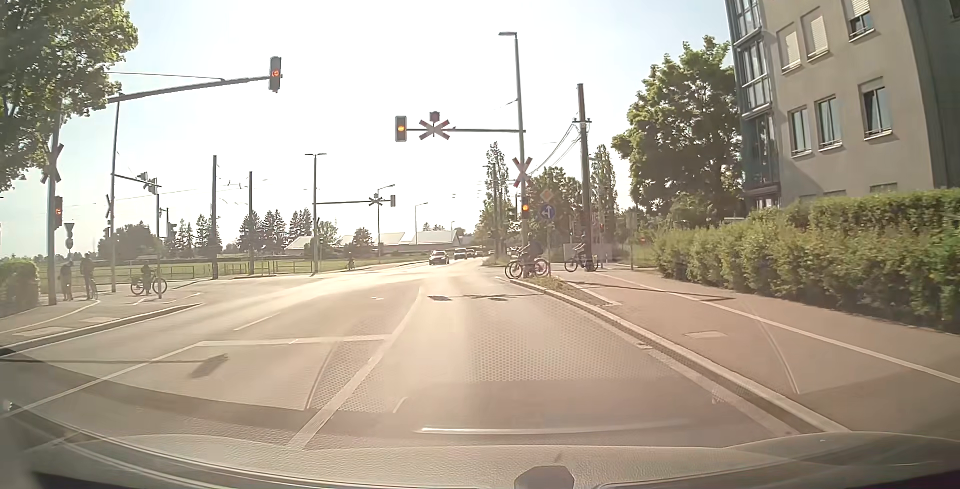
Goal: Follow the waypoints while adhering to traffic rules and regulations
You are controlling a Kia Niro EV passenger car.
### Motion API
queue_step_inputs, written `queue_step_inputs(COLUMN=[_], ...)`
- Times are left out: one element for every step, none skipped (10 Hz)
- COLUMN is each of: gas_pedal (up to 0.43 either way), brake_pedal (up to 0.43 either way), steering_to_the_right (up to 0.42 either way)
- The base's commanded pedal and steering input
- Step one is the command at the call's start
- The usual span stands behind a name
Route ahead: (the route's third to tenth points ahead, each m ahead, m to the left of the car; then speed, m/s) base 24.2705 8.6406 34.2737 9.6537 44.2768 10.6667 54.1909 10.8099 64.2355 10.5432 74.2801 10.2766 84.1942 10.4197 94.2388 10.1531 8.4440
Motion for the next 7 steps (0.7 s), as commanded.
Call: queue_step_inputs(gas_pedal=[0.0,0.0,0.0,0.0,0.0,0.0,0.0], brake_pedal=[0.366,0.341,0.317,0.311,0.317,0.317,0.311], steering_to_the_right=[-0.021,-0.02,-0.02,-0.02,-0.02,-0.022,-0.025])
